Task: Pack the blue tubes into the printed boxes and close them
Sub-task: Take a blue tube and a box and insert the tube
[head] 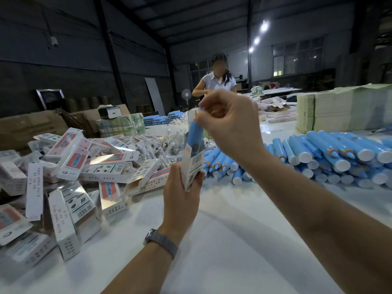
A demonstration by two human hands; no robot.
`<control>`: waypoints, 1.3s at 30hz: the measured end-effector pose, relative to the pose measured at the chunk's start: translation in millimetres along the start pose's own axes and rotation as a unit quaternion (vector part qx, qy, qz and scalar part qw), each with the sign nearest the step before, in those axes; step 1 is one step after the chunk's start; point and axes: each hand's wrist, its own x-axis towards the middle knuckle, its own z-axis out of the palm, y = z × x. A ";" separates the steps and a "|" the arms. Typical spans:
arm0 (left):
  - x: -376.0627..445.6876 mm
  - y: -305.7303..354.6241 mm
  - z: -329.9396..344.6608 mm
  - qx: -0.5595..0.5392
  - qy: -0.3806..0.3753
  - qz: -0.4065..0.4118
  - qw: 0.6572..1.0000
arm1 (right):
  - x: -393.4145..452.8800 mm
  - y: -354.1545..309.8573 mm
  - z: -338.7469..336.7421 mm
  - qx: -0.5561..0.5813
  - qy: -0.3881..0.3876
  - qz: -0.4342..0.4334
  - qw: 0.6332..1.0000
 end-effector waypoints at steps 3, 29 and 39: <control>2.0 -2.1 -0.7 -0.016 0.011 -0.003 1.000 | -15.7 9.8 14.1 -0.084 -0.057 -0.051 0.993; 27.7 -44.1 -20.9 0.085 0.163 -0.089 0.979 | -20.4 108.1 139.4 -0.296 -0.374 0.033 0.878; 31.5 -53.5 -23.0 0.091 0.160 -0.090 0.979 | 3.6 128.1 205.9 -0.369 -0.519 0.083 0.767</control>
